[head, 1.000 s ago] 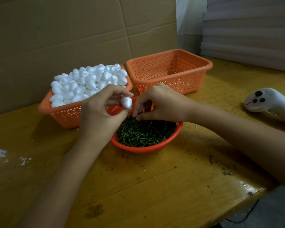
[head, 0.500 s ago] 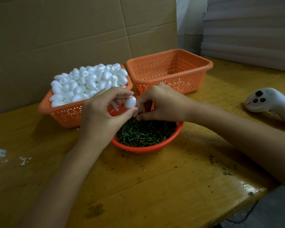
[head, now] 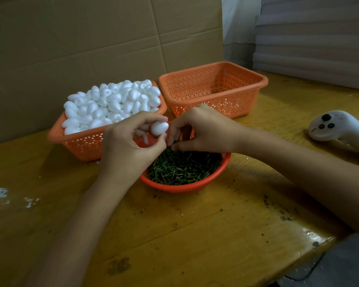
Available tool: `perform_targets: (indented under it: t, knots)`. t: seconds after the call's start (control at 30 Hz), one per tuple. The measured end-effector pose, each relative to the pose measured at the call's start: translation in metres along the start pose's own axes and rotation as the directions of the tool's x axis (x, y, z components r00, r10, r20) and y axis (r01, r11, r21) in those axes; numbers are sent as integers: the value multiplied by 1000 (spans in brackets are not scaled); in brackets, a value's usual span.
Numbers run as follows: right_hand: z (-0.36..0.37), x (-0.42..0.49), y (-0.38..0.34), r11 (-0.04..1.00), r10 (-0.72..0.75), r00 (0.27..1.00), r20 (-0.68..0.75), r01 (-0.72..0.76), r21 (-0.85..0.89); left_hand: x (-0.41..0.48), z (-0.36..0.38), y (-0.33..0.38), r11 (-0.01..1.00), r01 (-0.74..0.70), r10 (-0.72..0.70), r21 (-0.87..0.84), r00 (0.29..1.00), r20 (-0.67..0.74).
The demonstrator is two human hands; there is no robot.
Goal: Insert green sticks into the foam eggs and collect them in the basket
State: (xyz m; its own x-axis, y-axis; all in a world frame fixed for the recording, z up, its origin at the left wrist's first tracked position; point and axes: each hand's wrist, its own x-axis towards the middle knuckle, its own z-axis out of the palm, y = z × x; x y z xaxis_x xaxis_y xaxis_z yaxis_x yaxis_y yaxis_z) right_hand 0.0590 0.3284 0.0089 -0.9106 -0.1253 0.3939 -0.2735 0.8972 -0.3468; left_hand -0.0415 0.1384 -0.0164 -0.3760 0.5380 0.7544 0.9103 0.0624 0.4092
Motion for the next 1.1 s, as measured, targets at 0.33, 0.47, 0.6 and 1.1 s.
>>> perform_targets:
  t: [0.33,0.47,0.6,1.1]
  knots:
    - [2,2,6,993,60,994,-93,-50,109,1,1,0,999,24,-24,-33,1000,-7]
    - [5,3,11,962,128,985,-115,-95,257,2,0,-2,996,35,-36,-80,999,-20]
    - [8,5,14,916,153,982,-112,-98,388,4,1,-1,994,21,-24,-109,999,-28]
    - [4,5,14,899,151,986,-70,-107,425,1,5,-2,930,192,-238,-314,964,-117]
